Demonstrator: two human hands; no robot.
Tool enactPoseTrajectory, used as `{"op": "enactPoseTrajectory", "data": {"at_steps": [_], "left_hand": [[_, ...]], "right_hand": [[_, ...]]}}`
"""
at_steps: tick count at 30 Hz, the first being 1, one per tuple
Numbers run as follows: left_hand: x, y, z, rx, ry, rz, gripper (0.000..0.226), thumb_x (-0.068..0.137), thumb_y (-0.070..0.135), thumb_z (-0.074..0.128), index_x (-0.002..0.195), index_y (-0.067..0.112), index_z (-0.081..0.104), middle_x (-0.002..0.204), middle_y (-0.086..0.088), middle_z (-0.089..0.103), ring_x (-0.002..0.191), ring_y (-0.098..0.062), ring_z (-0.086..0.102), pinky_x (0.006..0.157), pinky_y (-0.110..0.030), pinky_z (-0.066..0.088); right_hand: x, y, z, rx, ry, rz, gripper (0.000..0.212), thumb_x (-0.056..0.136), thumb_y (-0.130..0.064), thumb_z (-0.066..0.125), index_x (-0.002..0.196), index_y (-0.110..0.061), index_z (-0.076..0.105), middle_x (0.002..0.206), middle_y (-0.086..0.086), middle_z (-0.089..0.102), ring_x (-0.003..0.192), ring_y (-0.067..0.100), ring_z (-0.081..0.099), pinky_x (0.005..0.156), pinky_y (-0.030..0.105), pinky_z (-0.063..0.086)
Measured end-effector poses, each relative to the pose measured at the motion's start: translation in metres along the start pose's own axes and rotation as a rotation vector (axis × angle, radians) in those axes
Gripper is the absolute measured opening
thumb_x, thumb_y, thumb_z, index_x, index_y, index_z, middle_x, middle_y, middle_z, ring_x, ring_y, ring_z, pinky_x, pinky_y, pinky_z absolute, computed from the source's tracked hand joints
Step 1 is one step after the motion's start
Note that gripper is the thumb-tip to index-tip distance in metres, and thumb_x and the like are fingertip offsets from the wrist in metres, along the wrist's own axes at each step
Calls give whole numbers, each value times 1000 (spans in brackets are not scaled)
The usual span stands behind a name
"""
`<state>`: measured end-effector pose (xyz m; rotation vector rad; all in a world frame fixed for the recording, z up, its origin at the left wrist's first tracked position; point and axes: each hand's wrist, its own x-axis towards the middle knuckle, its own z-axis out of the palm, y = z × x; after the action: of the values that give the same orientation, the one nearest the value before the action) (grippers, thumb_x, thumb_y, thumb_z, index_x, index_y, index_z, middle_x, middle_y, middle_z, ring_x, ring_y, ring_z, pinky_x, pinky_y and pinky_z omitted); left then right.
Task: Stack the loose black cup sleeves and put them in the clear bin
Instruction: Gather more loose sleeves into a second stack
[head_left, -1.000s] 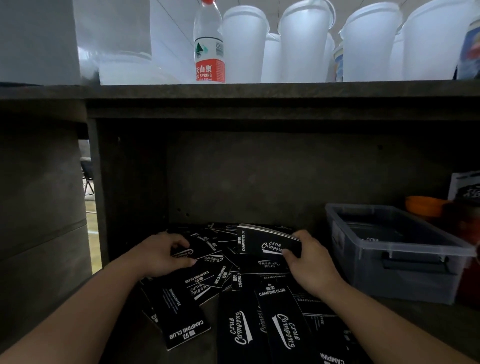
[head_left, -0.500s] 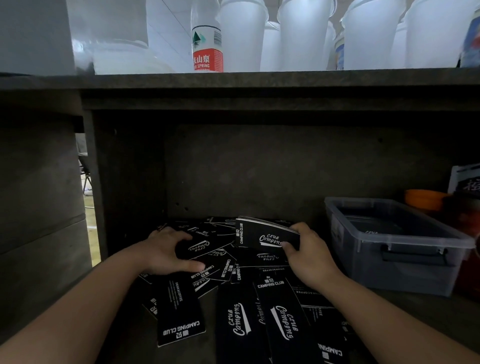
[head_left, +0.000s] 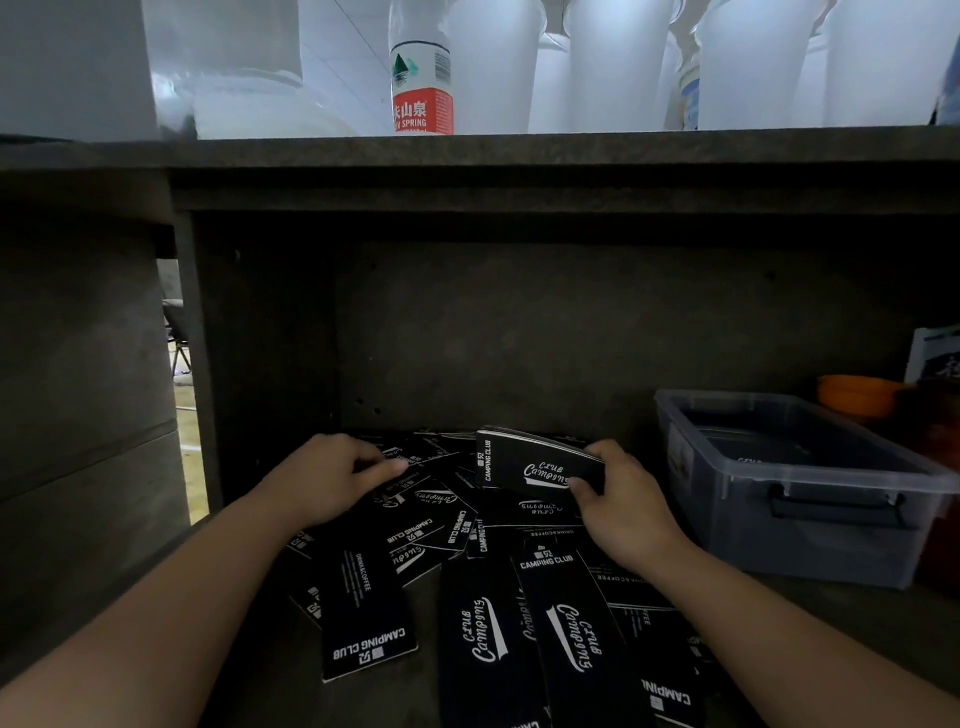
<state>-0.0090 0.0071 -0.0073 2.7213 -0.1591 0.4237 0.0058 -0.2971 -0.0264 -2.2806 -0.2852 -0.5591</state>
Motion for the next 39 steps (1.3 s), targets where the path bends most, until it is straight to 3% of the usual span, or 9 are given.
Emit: {"op": "enactPoseTrajectory", "data": {"at_steps": [5, 10, 16, 20, 23, 28, 33, 36, 39], "left_hand": [[-1, 8, -5, -19, 146, 131, 26, 93, 43, 57, 71, 33, 66, 62, 10, 63, 65, -1, 62, 64, -22, 46], [-1, 10, -7, -92, 448, 126, 31, 90, 45, 58, 70, 22, 64, 65, 6, 63, 62, -7, 60, 61, -32, 51], [-5, 13, -8, -199, 660, 139, 29, 91, 41, 58, 72, 19, 64, 66, 8, 61, 63, -5, 58, 58, -26, 46], [-2, 17, -1, -247, 575, 237, 19, 88, 31, 65, 73, 19, 65, 72, 8, 63, 73, -6, 60, 64, -16, 45], [0, 23, 5, -218, 506, 282, 16, 87, 27, 68, 73, 22, 63, 74, 9, 62, 77, -6, 59, 67, -11, 42], [3, 24, 10, -161, 431, 245, 20, 90, 34, 63, 74, 23, 59, 76, 8, 61, 73, -5, 57, 68, -22, 44], [1, 36, 20, -93, 482, 166, 24, 92, 39, 59, 75, 22, 55, 77, 6, 58, 72, -10, 56, 66, -29, 44], [-3, 55, 29, -142, 519, 285, 24, 92, 39, 57, 79, 18, 57, 79, 7, 55, 77, -9, 53, 70, -24, 39], [-7, 70, 35, -74, 500, 384, 31, 92, 52, 41, 90, 24, 54, 90, 11, 53, 87, -7, 48, 78, -21, 40]], "right_hand": [[0, 0, 0, 11, 5, -3, 24, 91, -17, 60, 114, -19, 55, 108, 3, 55, 100, 19, 56, 85, 24, 41], [1, 0, 0, 28, 19, -16, 22, 90, -14, 60, 112, -19, 57, 106, 4, 59, 95, 17, 56, 79, 20, 37], [0, -3, -2, 78, 7, -4, 21, 91, -10, 55, 108, -21, 57, 106, 4, 62, 96, 17, 58, 85, 26, 44], [-3, -7, -4, 140, -30, -24, 20, 92, -8, 53, 105, -22, 58, 103, 1, 64, 94, 14, 59, 82, 24, 46], [-6, -10, -4, 155, -83, -57, 20, 93, -8, 54, 102, -26, 58, 102, -5, 63, 93, 6, 58, 73, 11, 41], [-9, -13, -5, 175, -119, -89, 20, 94, -9, 54, 98, -28, 56, 102, -8, 62, 92, -1, 56, 72, 8, 39], [-10, -13, -3, 181, -169, -116, 8, 95, -21, 56, 101, -25, 59, 102, -8, 63, 97, 6, 58, 81, 18, 44], [-9, -12, 0, 134, -210, -155, 17, 88, -32, 65, 102, -27, 58, 102, -9, 62, 96, 3, 58, 83, 20, 46], [-10, -15, 1, 111, -177, -206, 12, 87, -25, 67, 93, -30, 58, 91, -11, 63, 85, 0, 59, 73, 18, 43]]}}
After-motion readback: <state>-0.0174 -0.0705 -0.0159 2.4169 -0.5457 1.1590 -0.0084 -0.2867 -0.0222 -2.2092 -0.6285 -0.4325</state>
